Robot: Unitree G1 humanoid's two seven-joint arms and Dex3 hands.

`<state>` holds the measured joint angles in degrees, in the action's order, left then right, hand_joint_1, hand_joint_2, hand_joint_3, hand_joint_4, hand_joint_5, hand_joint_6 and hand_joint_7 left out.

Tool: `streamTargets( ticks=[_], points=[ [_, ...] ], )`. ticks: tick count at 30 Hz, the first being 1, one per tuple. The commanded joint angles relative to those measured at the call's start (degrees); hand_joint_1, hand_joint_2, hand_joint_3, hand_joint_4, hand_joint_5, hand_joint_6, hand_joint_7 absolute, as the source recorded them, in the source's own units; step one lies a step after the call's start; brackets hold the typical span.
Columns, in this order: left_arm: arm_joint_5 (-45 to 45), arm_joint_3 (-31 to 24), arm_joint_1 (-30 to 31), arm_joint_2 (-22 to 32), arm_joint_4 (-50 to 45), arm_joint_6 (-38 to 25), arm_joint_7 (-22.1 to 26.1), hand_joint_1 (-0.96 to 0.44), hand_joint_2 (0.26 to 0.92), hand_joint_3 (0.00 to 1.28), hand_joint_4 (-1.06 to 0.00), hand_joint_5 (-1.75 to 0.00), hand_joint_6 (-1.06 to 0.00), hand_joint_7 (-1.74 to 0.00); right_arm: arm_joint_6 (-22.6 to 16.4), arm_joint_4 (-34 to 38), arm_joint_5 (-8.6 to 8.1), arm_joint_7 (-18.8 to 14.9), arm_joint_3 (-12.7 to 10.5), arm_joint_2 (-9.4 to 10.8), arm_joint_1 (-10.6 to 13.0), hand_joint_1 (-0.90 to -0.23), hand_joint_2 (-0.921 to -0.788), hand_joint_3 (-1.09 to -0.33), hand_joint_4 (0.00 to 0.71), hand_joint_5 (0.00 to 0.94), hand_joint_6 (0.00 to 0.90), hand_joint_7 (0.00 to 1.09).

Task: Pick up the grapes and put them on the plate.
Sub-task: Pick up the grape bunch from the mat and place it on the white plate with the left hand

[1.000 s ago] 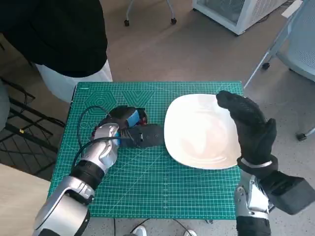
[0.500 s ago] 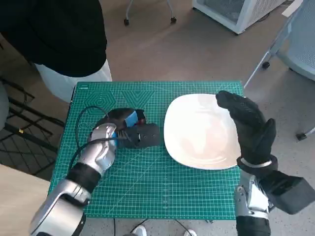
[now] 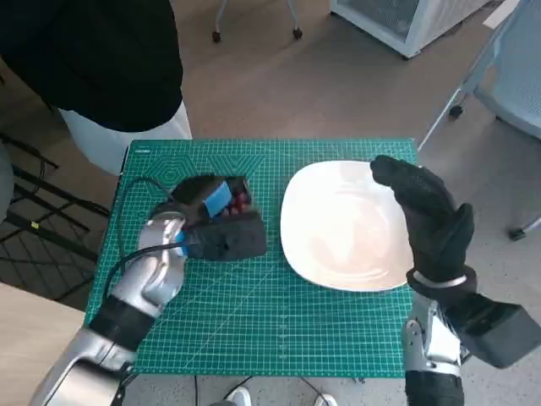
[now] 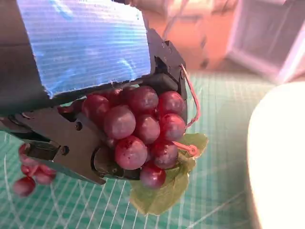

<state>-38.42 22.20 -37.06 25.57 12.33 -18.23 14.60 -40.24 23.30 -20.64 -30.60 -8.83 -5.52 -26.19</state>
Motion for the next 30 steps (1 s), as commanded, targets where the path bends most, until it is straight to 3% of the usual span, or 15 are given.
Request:
streamTargets(
  ticks=[1, 15, 30],
  points=[
    [-1.0, -2.9, 3.2, 1.9, -9.4, 0.2, -0.6, 0.00, 0.921, 0.17, -0.57, -1.34, -0.52, -1.22, 0.5, 0.7, -0.75, -0.2, -0.2, 0.2, 0.3, -0.645, -0.921, -0.738, 0.285, 0.000, 0.047, 0.38],
    [-3.5, -6.8, 6.4, 3.3, -24.5, -0.1, 2.1, 0.00, 0.921, 0.13, -0.64, -1.29, -0.54, -1.17, 0.3, 0.9, -0.66, -0.1, -0.2, 0.5, 0.0, -0.645, -0.921, -0.739, 0.285, 0.000, 0.041, 0.39],
    [-4.0, -6.1, 4.3, 2.3, -23.6, 3.1, 2.6, 0.00, 0.921, 0.14, -0.63, -1.26, -0.54, -1.21, 0.2, 0.5, -0.79, -0.2, -0.3, 0.5, 0.3, -0.644, -0.921, -0.740, 0.285, 0.000, 0.035, 0.40]
  ],
)
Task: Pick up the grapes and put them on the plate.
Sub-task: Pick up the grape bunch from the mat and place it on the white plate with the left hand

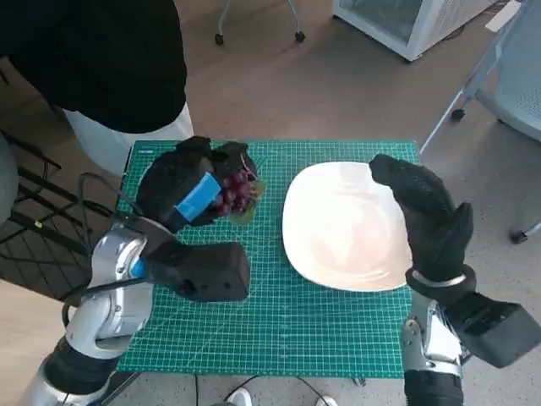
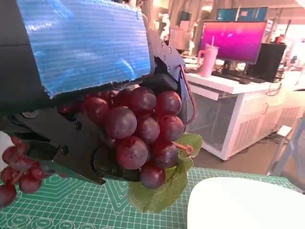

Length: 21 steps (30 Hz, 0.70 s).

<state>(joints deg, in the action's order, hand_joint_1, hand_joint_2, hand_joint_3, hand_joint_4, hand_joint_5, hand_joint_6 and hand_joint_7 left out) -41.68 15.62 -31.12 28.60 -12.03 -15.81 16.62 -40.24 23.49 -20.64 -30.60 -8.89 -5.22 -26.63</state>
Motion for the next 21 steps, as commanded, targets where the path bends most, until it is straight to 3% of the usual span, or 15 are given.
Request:
streamTargets(
  ticks=[1, 8, 15, 21],
  points=[
    [-0.7, 0.8, -2.1, -1.1, 1.0, 0.6, 0.9, 0.00, 0.921, 0.14, -0.63, -1.27, -0.54, -1.20, 0.2, 0.3, -0.84, -0.2, -0.3, 0.2, 0.8, -0.644, -0.921, -0.740, 0.285, 0.000, 0.034, 0.40],
    [-0.7, 2.8, -7.5, -4.7, 3.5, -0.1, 3.9, 0.00, 0.921, 0.12, -0.63, -1.35, -0.60, -1.07, 0.2, 0.1, -1.26, -0.4, -0.5, 0.0, 1.1, -0.643, -0.921, -0.738, 0.285, 0.001, 0.032, 0.41],
    [-1.3, 5.2, -13.9, -8.4, 7.0, -0.5, 6.2, 0.00, 0.920, 0.16, -0.55, -1.31, -0.56, -1.25, 0.1, -0.2, -1.98, -0.7, -0.7, -0.2, 1.6, -0.642, -0.921, -0.733, 0.286, 0.001, 0.033, 0.41],
    [-2.0, 7.5, -19.2, -10.7, 11.1, 0.2, 7.4, 0.00, 0.920, 0.17, -0.53, -1.32, -0.54, -1.28, 0.2, -0.7, -2.78, -1.1, -1.2, -0.6, 2.4, -0.645, -0.921, -0.725, 0.287, 0.001, 0.036, 0.41]
  ],
)
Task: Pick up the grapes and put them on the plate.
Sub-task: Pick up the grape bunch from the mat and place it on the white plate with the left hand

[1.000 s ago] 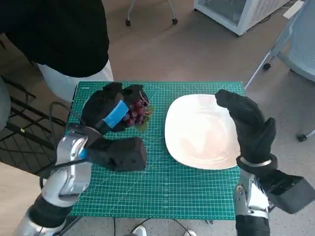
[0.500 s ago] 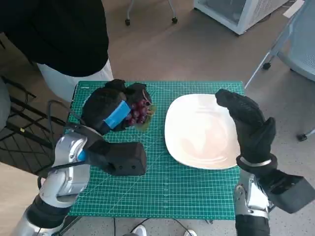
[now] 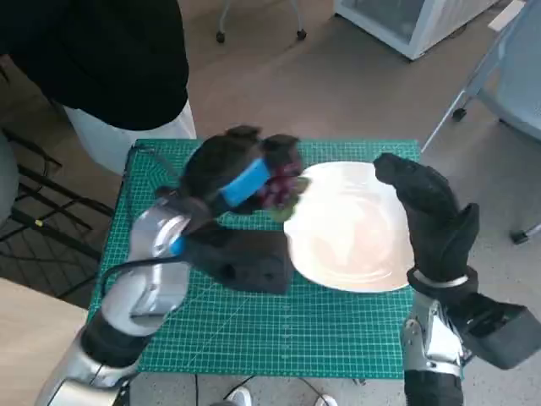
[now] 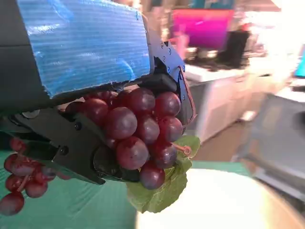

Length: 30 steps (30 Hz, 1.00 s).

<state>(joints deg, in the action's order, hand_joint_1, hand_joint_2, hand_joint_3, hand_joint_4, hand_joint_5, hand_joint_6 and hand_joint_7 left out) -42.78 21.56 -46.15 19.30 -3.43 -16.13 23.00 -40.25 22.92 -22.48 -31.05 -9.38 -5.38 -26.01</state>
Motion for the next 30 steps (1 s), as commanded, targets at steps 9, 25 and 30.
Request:
streamTargets(
  ticks=[9, 25, 30],
  points=[
    [-0.2, 4.8, -10.1, -5.2, 11.0, 2.7, 1.0, 0.00, 0.921, 0.21, -0.49, -1.36, -0.50, -1.33, 0.1, -1.1, -1.57, -0.4, -2.0, -0.8, 3.4, -0.649, -0.921, -0.703, 0.290, 0.002, 0.065, 0.35],
    [2.8, 5.8, -15.6, -11.5, 22.6, 4.7, 1.0, 0.00, 0.799, 0.42, -0.51, -1.39, -0.52, -1.33, -0.5, -4.3, 0.75, 4.3, -2.6, 0.2, 6.4, -0.652, -0.921, -0.684, 0.294, 0.001, 0.116, 0.27],
    [2.6, 6.2, -16.3, -12.1, 24.2, 4.8, 0.9, 0.00, 0.890, 0.22, -0.54, -1.46, -0.59, -1.09, -0.7, -4.9, 1.47, 5.6, -2.6, 0.4, 6.8, -0.652, -0.921, -0.683, 0.294, 0.001, 0.121, 0.26]
  ],
)
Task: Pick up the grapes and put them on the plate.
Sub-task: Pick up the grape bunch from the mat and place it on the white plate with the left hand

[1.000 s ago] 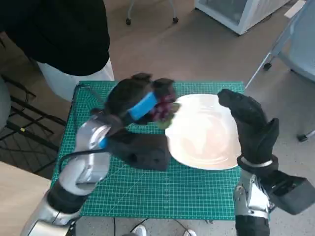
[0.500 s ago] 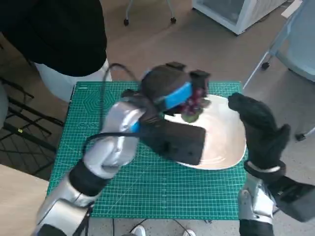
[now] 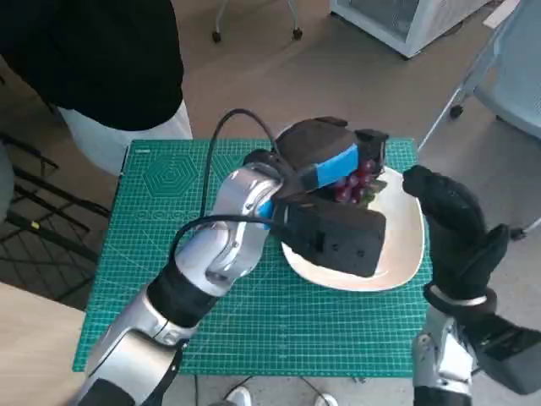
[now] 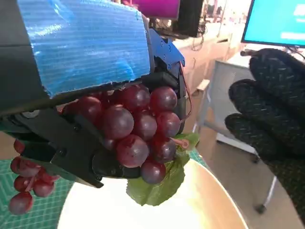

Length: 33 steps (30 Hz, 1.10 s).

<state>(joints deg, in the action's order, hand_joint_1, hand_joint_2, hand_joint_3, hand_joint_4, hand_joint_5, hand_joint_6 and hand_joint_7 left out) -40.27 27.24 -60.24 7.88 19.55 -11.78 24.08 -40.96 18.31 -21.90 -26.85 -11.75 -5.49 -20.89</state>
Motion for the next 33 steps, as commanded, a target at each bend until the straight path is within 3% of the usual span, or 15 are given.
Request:
streamTargets(
  ticks=[1, 18, 20, 23, 25, 27, 30, 33],
  points=[
    [0.1, 0.6, -2.3, -0.8, 1.4, 0.5, -0.1, 0.00, 0.898, 0.20, -0.55, -1.46, -0.59, -1.07, 0.0, -0.3, 1.02, 1.6, -0.2, 0.5, 1.8, -0.652, -0.921, -0.683, 0.294, 0.001, 0.121, 0.25],
    [1.7, 0.7, -3.2, -1.8, 7.1, 2.5, 0.1, 0.03, 0.920, 0.17, -0.57, -1.40, -0.53, -1.09, -1.2, 1.2, 2.55, 3.7, 0.0, 0.5, 1.2, -0.647, -0.921, -0.685, 0.294, 0.001, 0.134, 0.23],
    [2.2, 0.6, -3.0, -1.9, 7.8, 2.6, 0.4, 0.14, 0.920, 0.17, -0.57, -1.37, -0.50, -0.88, -1.2, 1.3, 2.60, 3.8, 0.1, 0.6, 1.1, -0.647, -0.921, -0.685, 0.295, 0.001, 0.135, 0.23],
    [3.2, 0.6, -2.6, -2.0, 9.0, 2.6, 1.1, 0.29, 0.920, 0.15, -0.59, -1.34, -0.47, -0.37, -1.2, 1.5, 2.64, 3.9, 0.3, 0.6, 1.0, -0.648, -0.921, -0.685, 0.295, 0.001, 0.138, 0.22],
    [3.9, 0.7, -2.5, -2.0, 10.0, 2.9, 1.5, 0.32, 0.919, 0.15, -0.59, -1.33, -0.42, -0.20, -1.2, 1.6, 2.62, 3.9, 0.4, 0.6, 0.9, -0.648, -0.921, -0.686, 0.295, 0.001, 0.139, 0.22],
    [4.4, 1.0, -2.6, -1.9, 11.2, 3.6, 1.9, 0.14, 0.914, 0.12, -0.56, -1.15, -0.36, -0.09, -1.1, 1.7, 2.55, 3.9, 0.5, 0.5, 0.7, -0.647, -0.921, -0.686, 0.295, 0.001, 0.139, 0.22],
    [4.8, 1.4, -2.6, -1.3, 13.3, 5.9, 1.9, -0.34, 0.912, 0.05, -0.39, -0.53, -0.28, -0.03, -0.9, 1.8, 2.49, 3.8, 0.7, 0.5, 0.6, -0.647, -0.921, -0.688, 0.294, 0.000, 0.140, 0.22],
    [5.4, 1.3, -2.5, -0.9, 16.1, 9.1, 0.9, -0.55, 0.918, 0.05, -0.20, -0.19, -0.24, -0.01, -0.7, 1.8, 2.52, 3.8, 0.9, 0.5, 0.4, -0.647, -0.921, -0.689, 0.293, 0.000, 0.141, 0.21]
  ],
)
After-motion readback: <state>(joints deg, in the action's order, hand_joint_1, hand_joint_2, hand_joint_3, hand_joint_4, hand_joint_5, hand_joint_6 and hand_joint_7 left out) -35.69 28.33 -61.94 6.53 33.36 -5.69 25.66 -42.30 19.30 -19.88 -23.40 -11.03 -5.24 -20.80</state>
